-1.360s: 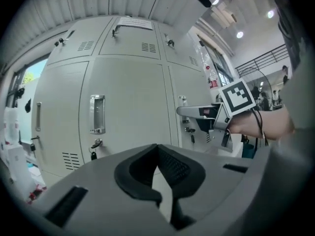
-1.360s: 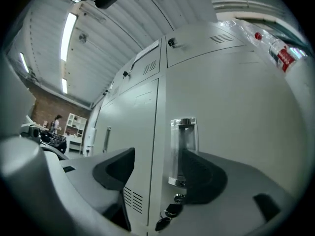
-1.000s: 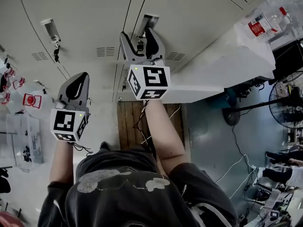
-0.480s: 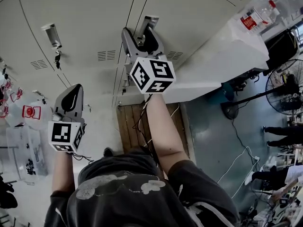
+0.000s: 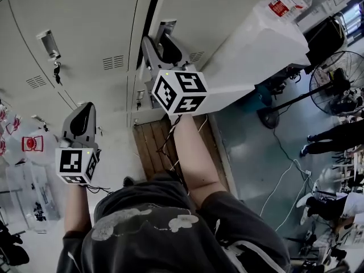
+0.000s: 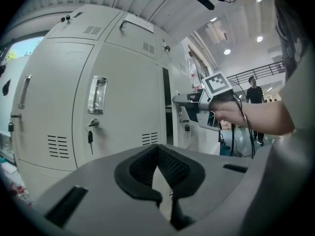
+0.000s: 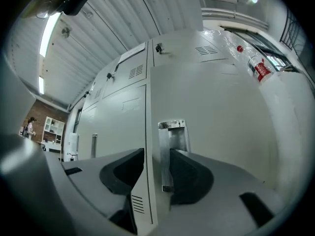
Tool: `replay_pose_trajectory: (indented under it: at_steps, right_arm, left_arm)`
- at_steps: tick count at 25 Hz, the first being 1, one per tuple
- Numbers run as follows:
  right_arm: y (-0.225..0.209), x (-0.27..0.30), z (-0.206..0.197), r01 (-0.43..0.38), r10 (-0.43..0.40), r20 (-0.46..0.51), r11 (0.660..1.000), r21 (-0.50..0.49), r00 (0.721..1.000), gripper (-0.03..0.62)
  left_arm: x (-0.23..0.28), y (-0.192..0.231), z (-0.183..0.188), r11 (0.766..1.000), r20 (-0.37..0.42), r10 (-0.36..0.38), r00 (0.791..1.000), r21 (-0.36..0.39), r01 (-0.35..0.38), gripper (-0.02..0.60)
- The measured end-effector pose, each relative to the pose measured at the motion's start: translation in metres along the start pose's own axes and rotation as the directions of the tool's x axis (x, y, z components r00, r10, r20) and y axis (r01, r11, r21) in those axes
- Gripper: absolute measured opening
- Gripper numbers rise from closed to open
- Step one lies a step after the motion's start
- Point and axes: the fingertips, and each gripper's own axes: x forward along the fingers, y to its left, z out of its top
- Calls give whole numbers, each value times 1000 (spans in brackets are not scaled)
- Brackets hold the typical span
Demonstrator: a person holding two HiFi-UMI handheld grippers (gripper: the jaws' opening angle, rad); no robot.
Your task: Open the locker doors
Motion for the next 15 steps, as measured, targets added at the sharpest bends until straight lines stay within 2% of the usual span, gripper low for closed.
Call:
replay_pose_trajectory:
  at_steps: [6,15]
  right_arm:
    - [-5,-20,3,89,-91,-42,996,-30,995,130]
    - [-5,-39,5,111,-113,-58,993,-36,992,130]
  left_arm:
    - [-6,-10,2,1000,7,-24,1000,5,23,9]
    - [-19,-8,2,999,6,-45,999,21,45,9]
